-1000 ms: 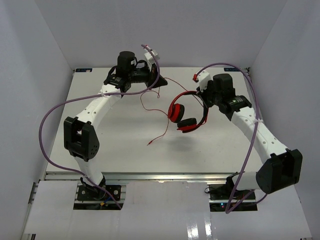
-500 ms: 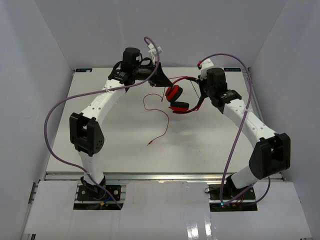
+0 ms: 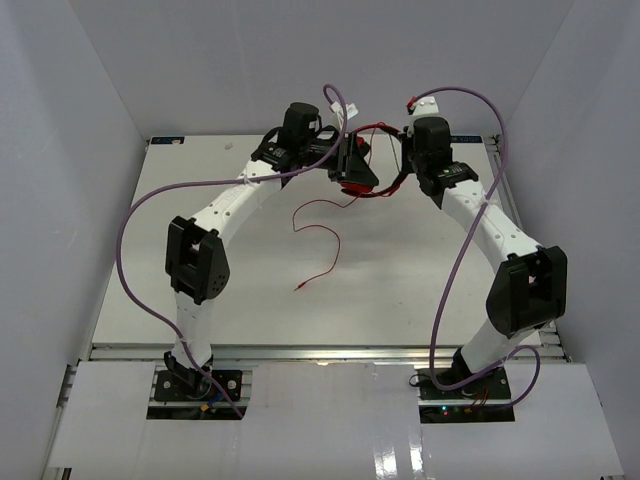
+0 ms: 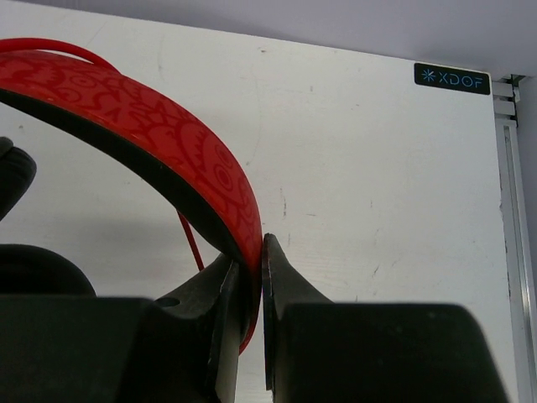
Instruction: Wrap the headphones
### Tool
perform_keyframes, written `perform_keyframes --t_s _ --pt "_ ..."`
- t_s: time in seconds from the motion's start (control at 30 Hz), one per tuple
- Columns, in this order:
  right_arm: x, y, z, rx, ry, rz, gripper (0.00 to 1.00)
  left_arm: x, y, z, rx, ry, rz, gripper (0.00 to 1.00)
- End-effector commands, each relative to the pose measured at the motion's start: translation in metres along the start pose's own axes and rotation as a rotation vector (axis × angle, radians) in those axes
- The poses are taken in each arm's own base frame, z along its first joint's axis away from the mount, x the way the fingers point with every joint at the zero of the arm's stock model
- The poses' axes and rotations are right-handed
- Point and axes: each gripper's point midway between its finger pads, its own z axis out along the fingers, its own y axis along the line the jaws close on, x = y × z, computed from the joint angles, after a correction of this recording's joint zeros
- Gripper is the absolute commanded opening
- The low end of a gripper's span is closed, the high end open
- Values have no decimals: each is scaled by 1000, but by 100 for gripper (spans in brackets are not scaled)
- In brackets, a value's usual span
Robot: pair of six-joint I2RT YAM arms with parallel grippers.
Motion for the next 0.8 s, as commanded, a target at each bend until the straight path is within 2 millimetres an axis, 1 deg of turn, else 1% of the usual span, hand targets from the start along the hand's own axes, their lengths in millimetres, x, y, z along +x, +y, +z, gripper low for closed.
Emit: perform_keyframes --t_s 0.0,0.03,0.13,0.17,0.23,0.33,0.43,0.5,0.53,0.63,0.73,0.77 --pt "-78 -10 -11 6 -215 158 8 -16 -26 6 -12 -64 67 46" --pt "-81 -10 -12 1 -220 166 8 -18 -26 8 -26 -76 82 50" --pt "-86 -11 -12 -16 -224 190 8 -19 -30 11 -72 -117 156 54" --pt "-87 -8 -13 -38 -221 211 8 -23 -28 12 -105 -147 184 57" --pt "-93 -10 -12 -68 -217 255 8 -21 -27 12 -150 -174 246 60" --pt "-91 -15 -9 -100 -180 309 8 -11 -22 12 -189 -204 331 61" --pt "-101 -18 -13 -150 -174 363 8 2 -15 9 -212 -257 400 61" --pt "-104 -19 -16 -163 -169 385 8 7 -12 7 -241 -308 461 62" --pt "-106 -20 -18 -167 -170 390 8 5 -13 5 -242 -340 494 62" --pt "-115 -22 -26 -181 -184 393 8 20 2 0 -285 -365 539 63" --pt "-120 -19 -34 -216 -185 410 8 20 13 -2 -320 -407 595 64" --pt "-123 -18 -38 -232 -186 414 8 25 20 -2 -331 -411 609 64"
